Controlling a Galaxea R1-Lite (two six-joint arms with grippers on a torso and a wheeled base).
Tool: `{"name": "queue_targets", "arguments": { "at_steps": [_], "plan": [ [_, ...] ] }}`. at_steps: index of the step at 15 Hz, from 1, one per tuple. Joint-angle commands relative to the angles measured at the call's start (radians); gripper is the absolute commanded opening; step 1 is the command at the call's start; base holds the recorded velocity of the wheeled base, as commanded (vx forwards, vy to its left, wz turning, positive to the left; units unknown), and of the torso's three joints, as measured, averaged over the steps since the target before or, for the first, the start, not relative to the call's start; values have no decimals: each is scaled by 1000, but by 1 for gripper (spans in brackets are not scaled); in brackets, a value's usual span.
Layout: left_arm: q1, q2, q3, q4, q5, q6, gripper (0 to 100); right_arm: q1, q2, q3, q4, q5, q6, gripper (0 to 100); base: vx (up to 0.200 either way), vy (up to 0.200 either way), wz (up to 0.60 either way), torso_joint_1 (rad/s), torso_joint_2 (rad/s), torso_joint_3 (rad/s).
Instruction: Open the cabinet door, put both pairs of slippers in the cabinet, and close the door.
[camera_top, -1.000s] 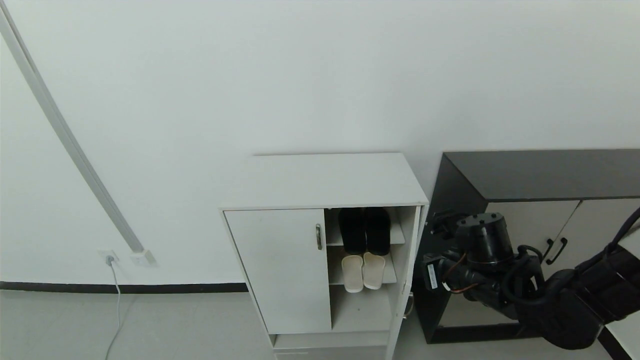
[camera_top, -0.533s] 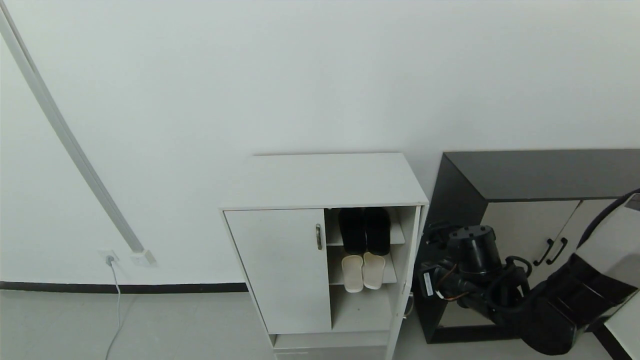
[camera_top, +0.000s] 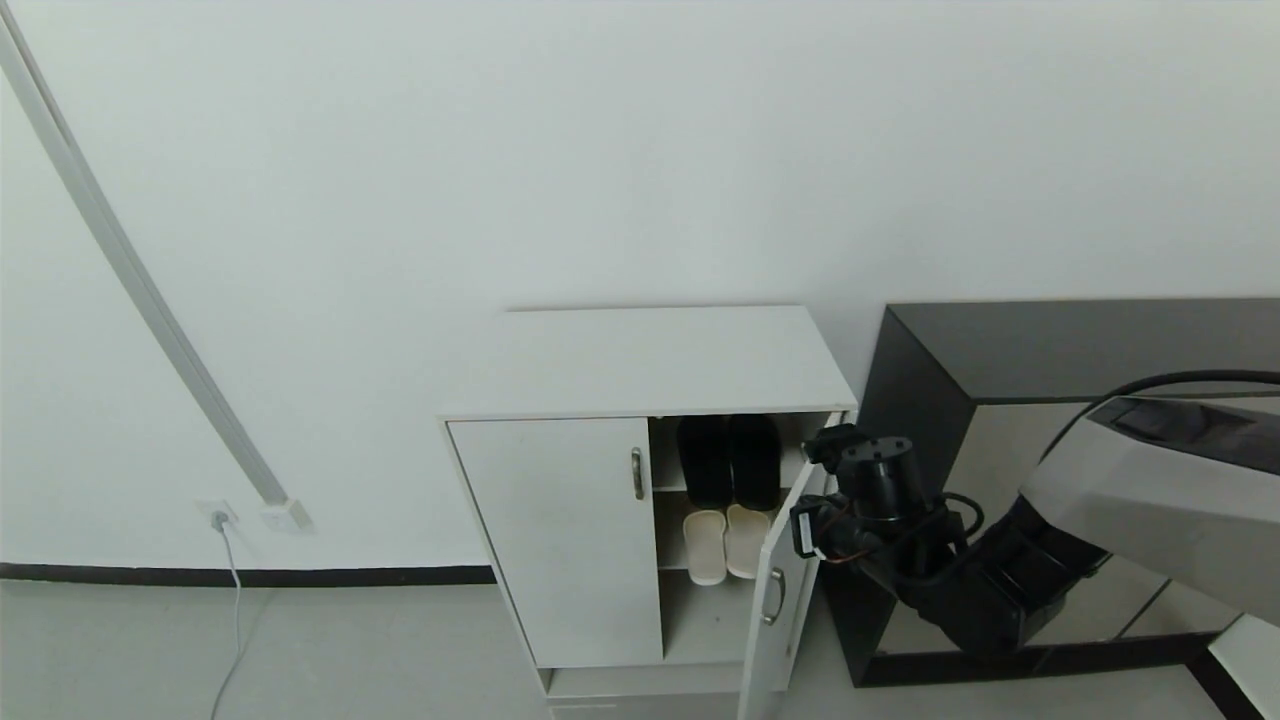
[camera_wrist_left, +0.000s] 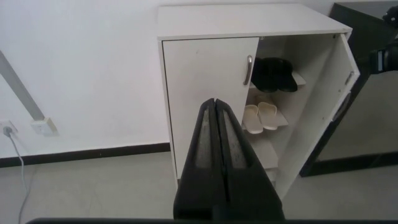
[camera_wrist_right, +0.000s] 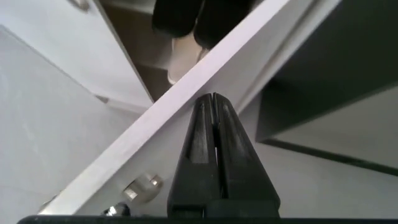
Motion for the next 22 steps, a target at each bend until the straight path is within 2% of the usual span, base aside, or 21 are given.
{"name": "queue_targets", "arguments": {
  "at_steps": [1,4,7,9,10,11,16,18,22],
  "plan": [
    [0,1,0,0,0,0,0,0,96,-107,-1,1,11,0,0,0,0,0,0,0],
    [0,1,0,0,0,-2,0,3,145,-193,-20,10,56,0,0,0,0,0,0,0],
    [0,1,0,0,0,-2,0,3,129,-161,-75,16,60,0,0,0,0,0,0,0],
    [0,1,0,0,0,-2,0,8,71,-41,-170,37,60,0,0,0,0,0,0,0],
    [0,1,0,0,0,-2,0,8,71,-41,-170,37,60,0,0,0,0,0,0,0],
    [0,1,0,0,0,-2,0,26,11,65,-247,71,65,0,0,0,0,0,0,0],
    [0,1,0,0,0,0,0,89,-114,333,-394,123,70,0,40,0,0,0,0,0],
    [0,1,0,0,0,1,0,97,-113,376,-446,128,68,0,200,0,0,-12,-2,5],
    [0,1,0,0,0,0,0,95,-88,381,-449,146,68,0,200,0,0,8,1,4]
  ]
}}
